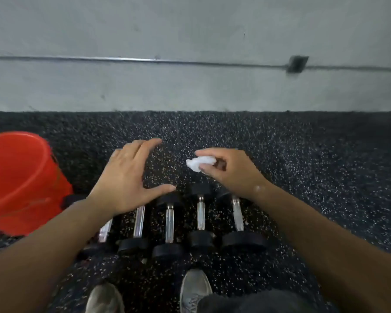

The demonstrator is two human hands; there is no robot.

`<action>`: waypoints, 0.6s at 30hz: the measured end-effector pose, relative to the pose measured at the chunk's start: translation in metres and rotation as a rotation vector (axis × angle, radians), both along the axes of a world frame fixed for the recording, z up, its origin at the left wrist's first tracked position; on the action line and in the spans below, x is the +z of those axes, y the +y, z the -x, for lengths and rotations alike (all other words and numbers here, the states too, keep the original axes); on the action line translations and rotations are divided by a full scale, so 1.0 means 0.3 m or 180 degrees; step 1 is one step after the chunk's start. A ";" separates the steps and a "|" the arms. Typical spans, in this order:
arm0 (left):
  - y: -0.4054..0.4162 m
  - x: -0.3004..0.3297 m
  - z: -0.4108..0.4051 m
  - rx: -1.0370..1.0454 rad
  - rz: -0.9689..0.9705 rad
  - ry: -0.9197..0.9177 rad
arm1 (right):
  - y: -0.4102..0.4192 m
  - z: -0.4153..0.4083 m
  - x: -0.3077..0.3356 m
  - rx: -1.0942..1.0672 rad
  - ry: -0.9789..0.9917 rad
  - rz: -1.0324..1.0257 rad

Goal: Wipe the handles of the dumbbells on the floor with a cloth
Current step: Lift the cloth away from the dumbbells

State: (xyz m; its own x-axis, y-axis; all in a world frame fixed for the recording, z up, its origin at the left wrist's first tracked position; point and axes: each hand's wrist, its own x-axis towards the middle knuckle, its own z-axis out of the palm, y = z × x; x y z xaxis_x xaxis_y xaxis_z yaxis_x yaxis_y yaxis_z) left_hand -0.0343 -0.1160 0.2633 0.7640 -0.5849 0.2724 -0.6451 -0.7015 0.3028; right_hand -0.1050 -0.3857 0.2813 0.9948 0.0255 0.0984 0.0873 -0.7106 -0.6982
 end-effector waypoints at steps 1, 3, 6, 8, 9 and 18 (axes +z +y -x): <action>0.042 0.055 0.017 0.0042 0.0061 -0.0096 | 0.053 0.004 0.054 0.0047 -0.0094 0.0004; 0.135 0.139 0.053 0.0151 0.0208 -0.0240 | 0.160 0.014 0.140 0.0119 -0.0235 -0.0007; 0.288 0.211 0.104 0.0374 0.0406 -0.0333 | 0.320 0.015 0.233 0.0124 -0.0338 -0.0007; 0.382 0.224 0.132 0.0579 0.0559 -0.0373 | 0.419 0.019 0.271 0.0130 -0.0420 -0.0053; 0.423 0.228 0.142 0.0706 0.0649 -0.0381 | 0.466 0.020 0.281 0.0128 -0.0460 -0.0070; 0.754 0.225 0.132 0.1406 0.0708 -0.0159 | 0.797 -0.058 0.245 -0.0133 -0.0381 -0.0444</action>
State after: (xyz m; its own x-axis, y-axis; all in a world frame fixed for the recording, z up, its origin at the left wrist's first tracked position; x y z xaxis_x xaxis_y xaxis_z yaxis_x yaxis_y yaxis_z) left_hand -0.0739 0.1103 0.3308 0.9086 -0.1317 0.3964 -0.3182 -0.8331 0.4525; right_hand -0.0875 -0.1465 0.3548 0.9757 -0.0377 0.2158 0.1481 -0.6124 -0.7766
